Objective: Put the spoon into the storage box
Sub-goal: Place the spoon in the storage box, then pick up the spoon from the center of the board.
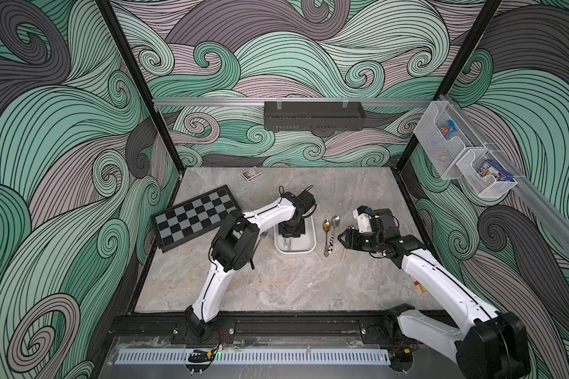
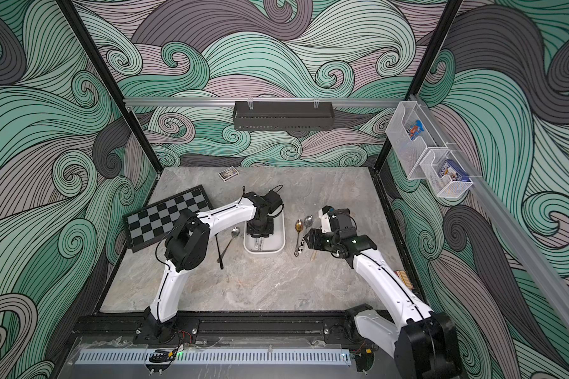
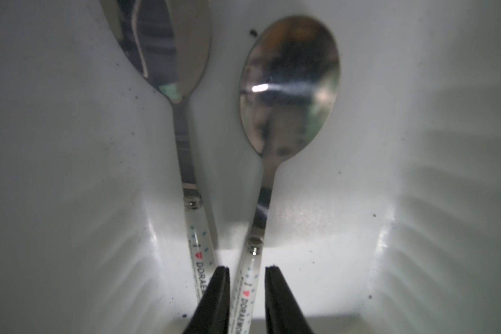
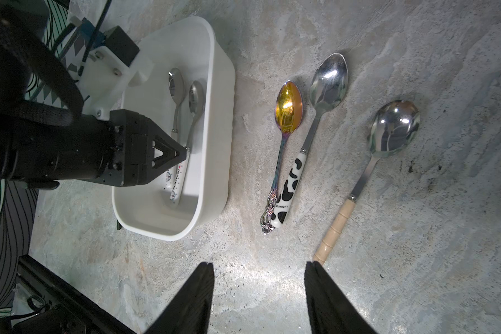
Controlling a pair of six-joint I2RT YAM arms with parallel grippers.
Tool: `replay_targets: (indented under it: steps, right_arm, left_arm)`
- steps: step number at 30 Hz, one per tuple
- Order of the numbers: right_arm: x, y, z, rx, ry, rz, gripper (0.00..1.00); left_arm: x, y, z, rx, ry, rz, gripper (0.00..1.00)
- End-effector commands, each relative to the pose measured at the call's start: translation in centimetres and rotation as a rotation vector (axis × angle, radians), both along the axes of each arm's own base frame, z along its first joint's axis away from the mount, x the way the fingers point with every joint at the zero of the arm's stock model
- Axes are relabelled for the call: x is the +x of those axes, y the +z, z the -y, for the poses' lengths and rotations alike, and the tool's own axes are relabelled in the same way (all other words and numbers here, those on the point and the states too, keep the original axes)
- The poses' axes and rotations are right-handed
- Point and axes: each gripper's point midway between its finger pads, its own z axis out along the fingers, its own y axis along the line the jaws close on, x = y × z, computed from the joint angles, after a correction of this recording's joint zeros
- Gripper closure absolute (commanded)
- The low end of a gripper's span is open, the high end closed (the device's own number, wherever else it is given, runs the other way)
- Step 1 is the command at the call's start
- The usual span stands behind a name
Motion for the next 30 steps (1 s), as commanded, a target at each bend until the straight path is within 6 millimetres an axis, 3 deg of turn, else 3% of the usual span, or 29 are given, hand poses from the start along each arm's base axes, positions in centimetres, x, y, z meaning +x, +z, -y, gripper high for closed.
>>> replay_targets:
  steps: [1,3,6,9,13,16,22,30]
  right_arm:
    - [-0.2,-0.4,0.0,0.01,-0.001,-0.006,0.45]
    - [-0.1,-0.8,0.2,-0.004,-0.008,-0.016,0.45]
    - [-0.1,-1.9,0.6,-0.031,-0.019,-0.05,0.42]
    - [-0.1,-3.4,1.7,-0.108,-0.051,-0.114,0.42]
    - [0.2,-4.9,2.9,-0.188,-0.087,-0.178,0.42]
    - [0.4,-5.9,3.8,-0.237,-0.112,-0.219,0.42]
    - [1.6,-7.2,4.2,-0.263,-0.133,-0.28,0.45]
    - [2.4,-9.4,4.2,-0.303,-0.155,-0.384,0.48]
  left_arm:
    - [0.2,3.0,0.0,-0.038,-0.009,0.038,0.73]
    - [0.1,6.0,0.1,-0.076,-0.02,0.088,0.7]
    - [-0.6,12.5,-0.5,-0.126,-0.049,0.202,0.61]
    - [-2.2,18.4,-2.8,-0.17,-0.076,0.314,0.52]
    - [-5.3,22.6,-7.1,-0.187,-0.102,0.446,0.49]
    - [-8.0,23.9,-11.0,-0.201,-0.098,0.528,0.43]
    - [-12.3,22.2,-17.9,-0.14,-0.041,0.538,0.4]
    - [-15.1,22.1,-21.1,-0.134,-0.043,0.621,0.39]
